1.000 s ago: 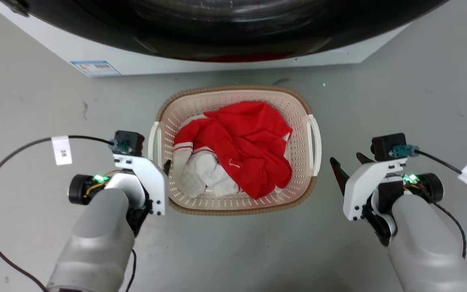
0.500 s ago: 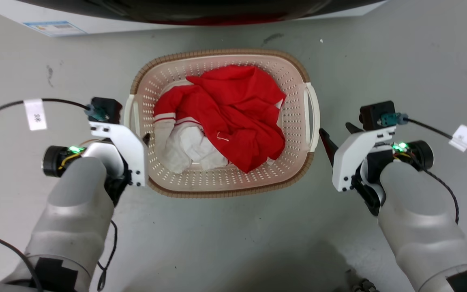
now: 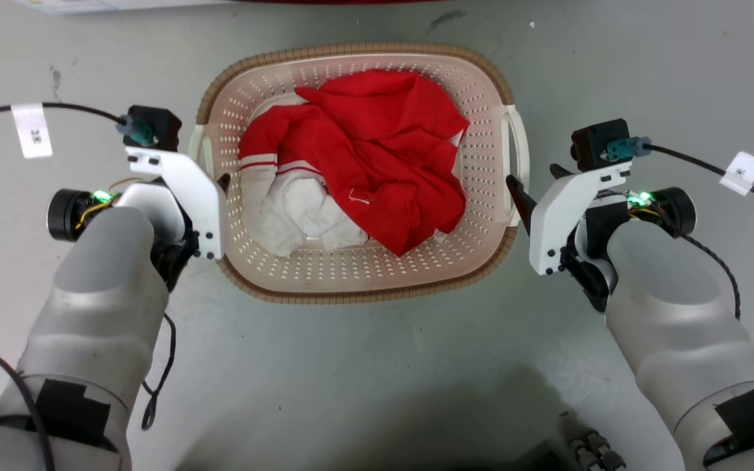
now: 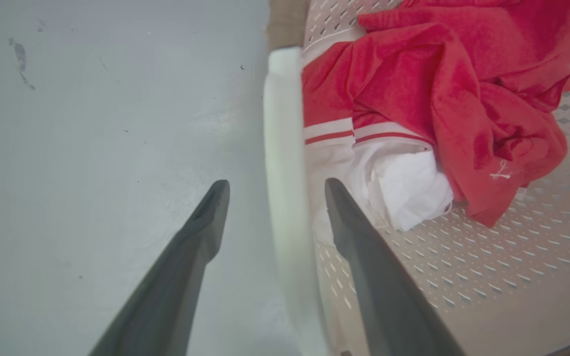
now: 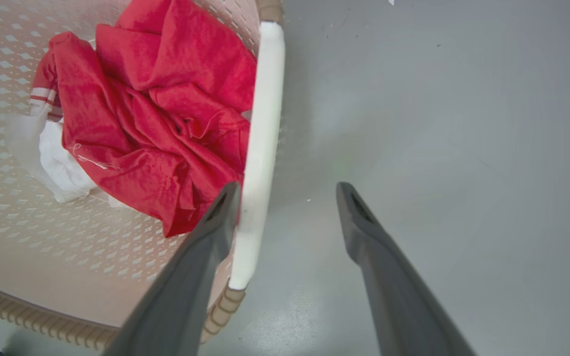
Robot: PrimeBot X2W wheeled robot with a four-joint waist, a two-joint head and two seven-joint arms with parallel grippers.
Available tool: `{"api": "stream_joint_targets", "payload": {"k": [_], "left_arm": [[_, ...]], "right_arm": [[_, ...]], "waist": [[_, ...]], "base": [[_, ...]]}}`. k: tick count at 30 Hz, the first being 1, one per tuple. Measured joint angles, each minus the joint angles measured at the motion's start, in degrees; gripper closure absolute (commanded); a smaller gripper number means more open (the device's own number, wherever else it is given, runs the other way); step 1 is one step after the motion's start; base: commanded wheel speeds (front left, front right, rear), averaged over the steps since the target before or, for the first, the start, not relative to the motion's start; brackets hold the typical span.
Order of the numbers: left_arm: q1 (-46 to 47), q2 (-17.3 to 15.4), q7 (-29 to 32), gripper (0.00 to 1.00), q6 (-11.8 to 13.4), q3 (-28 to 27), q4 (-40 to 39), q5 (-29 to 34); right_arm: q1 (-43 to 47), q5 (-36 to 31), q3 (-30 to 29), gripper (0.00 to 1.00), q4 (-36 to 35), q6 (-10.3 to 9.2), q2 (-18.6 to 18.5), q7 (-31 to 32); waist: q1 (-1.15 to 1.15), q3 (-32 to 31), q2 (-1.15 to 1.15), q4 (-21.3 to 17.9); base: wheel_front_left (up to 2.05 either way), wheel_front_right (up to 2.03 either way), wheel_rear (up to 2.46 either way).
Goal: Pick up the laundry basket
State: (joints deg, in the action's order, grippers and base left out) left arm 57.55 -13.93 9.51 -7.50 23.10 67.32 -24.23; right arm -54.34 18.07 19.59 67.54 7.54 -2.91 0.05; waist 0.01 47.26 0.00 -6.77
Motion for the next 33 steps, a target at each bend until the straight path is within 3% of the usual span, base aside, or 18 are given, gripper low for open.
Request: {"api": "stream_joint_targets", "payload": {"k": [8, 9, 10, 11, 24, 33], "left_arm": [[1.8, -0.7, 2.1, 0.00, 0.0, 3.1, 0.0, -3.0], [1.8, -0.7, 2.3, 0.00, 0.0, 3.4, 0.0, -3.5], [1.8, -0.7, 2.8, 0.22, 0.0, 3.9, 0.0, -4.1], [1.8, -0.7, 3.0, 1.00, 0.0, 4.4, -0.1, -4.5], [1.7, -1.5, 4.8, 1.00, -0.1, 9.4, -0.7, -10.9], [0.0, -1.4, 8.1, 1.00, -0.1, 11.7, -0.1, -15.0]], "right_arm": [[-2.0, 4.1, 3.6, 0.00, 1.1, -0.01, 0.0, 1.1], [-2.0, 4.4, 4.0, 0.07, 1.2, -0.01, 0.0, 1.3], [-2.0, 5.0, 4.5, 0.56, 1.3, -0.01, 0.0, 1.8], [-2.0, 5.7, 5.0, 1.00, 1.4, -0.01, 0.0, 2.4], [-3.2, 8.8, 8.5, 1.00, 3.8, 0.02, 0.6, 3.5], [-2.8, 11.2, 10.9, 1.00, 4.6, 0.02, 0.6, 8.1]], "waist": [[0.00, 1.6, 0.00, 0.3], [0.00, 1.7, 0.00, 0.4], [0.00, 1.8, 0.00, 0.4], [0.00, 1.8, 0.00, 0.5], [0.00, 0.3, 0.00, 0.5], [0.00, -3.9, 0.00, 0.6]], "base": [[0.00, 0.00, 0.00], [0.00, 0.00, 0.00], [0.00, 0.00, 0.00], [0.00, 0.00, 0.00], [0.00, 0.00, 0.00], [0.00, 0.00, 0.00]]}}
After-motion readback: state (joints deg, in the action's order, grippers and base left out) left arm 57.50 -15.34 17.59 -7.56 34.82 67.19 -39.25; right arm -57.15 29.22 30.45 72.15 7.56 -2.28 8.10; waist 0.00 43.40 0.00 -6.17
